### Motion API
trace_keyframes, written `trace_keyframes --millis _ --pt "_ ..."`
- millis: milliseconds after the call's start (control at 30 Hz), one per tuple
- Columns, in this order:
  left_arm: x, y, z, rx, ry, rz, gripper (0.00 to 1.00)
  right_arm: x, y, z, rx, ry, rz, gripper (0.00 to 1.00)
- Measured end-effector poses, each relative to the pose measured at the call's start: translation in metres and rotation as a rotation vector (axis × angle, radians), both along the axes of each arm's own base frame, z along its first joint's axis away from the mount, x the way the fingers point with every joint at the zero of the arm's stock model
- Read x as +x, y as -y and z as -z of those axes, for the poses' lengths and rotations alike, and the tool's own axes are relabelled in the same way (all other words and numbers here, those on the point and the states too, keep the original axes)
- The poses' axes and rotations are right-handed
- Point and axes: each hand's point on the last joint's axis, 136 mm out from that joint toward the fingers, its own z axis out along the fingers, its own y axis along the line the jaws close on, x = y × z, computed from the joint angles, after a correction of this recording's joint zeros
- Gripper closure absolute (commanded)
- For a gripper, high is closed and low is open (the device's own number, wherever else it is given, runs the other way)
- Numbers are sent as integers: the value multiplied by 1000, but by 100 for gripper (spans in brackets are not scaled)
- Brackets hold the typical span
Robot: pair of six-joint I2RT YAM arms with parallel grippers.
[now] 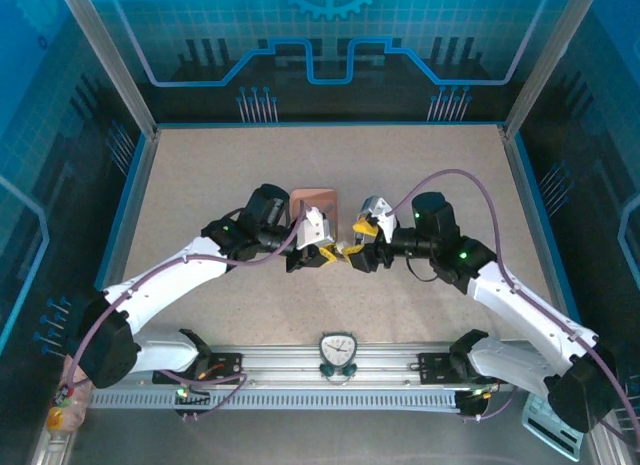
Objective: Load the staples into the stapler
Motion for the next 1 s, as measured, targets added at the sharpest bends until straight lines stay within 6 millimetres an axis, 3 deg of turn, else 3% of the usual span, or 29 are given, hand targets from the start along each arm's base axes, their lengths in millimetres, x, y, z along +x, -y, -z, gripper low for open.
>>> trace_keyframes --millis 167,500,667,833,1000 --pt "2 0 3 14 9 -12 95 -4 -8 11 -2 -71 53 25" --pt "2 2 3 22 29 -16 96 16 -7 30 -25 -148 177 28" --pt "5 2 3 25 43 -27 96 17 -4 28 -22 -152 201 32" --pt "8 2 2 20 62 -38 97 21 18 20 29 -154 274 34" --pt "10 1 4 25 67 -50 99 28 45 28 67 -195 377 39"
